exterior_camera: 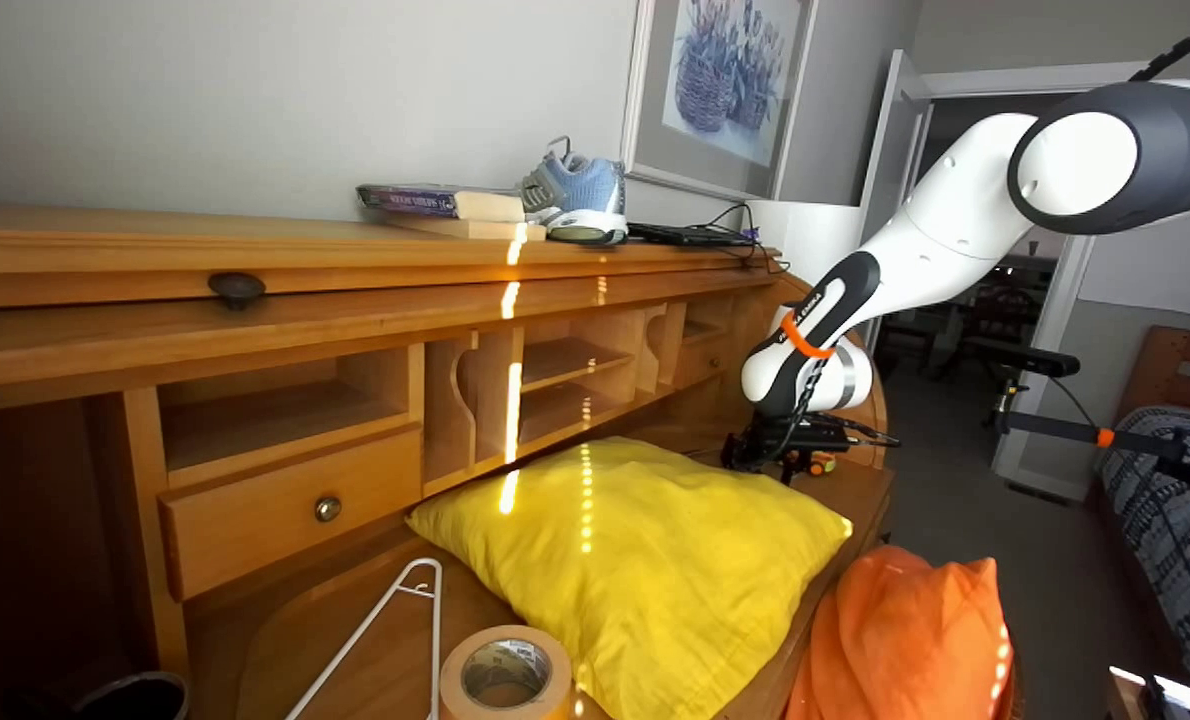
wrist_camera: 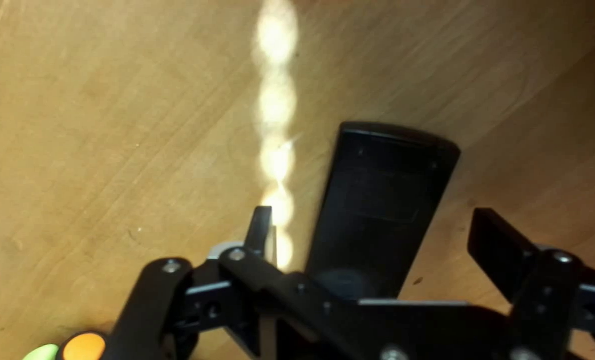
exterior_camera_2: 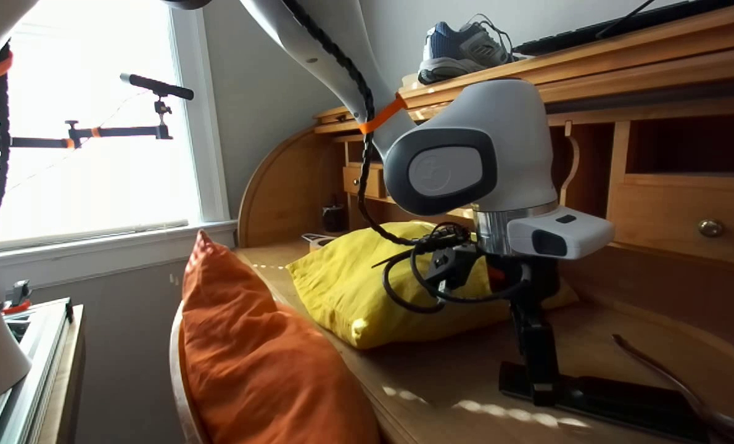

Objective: Put the remote on the pillow upside down

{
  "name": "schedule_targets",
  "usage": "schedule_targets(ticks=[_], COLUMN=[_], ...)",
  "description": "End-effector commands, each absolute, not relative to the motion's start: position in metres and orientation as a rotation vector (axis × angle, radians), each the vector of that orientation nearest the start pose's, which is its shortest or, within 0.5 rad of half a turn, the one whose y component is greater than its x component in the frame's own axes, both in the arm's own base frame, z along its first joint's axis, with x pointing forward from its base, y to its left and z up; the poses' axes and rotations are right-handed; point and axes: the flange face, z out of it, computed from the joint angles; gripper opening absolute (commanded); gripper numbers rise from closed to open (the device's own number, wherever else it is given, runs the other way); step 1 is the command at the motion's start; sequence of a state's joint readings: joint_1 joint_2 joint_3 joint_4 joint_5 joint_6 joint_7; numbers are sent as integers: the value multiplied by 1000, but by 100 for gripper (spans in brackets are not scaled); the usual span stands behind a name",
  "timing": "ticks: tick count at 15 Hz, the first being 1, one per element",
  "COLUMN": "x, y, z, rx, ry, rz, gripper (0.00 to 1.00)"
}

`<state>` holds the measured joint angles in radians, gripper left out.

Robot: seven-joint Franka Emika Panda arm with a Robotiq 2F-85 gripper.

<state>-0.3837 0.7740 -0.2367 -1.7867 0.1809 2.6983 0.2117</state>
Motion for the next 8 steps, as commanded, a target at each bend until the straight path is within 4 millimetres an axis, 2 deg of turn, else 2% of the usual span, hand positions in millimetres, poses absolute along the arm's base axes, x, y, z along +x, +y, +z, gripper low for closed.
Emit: schedule_targets(ticks=[1, 2, 4, 7, 8], x=[544, 544, 543, 545, 544], y=[-385, -385, -386, -387, -387], z=[132, 130, 126, 125, 124], rx=[-2899, -2900, -2903, -2906, -2907], ry=[1421, 1425, 1428, 1428, 1431], rz=[-262, -259, -245, -242, -240], gripper=[91, 73, 56, 35, 34])
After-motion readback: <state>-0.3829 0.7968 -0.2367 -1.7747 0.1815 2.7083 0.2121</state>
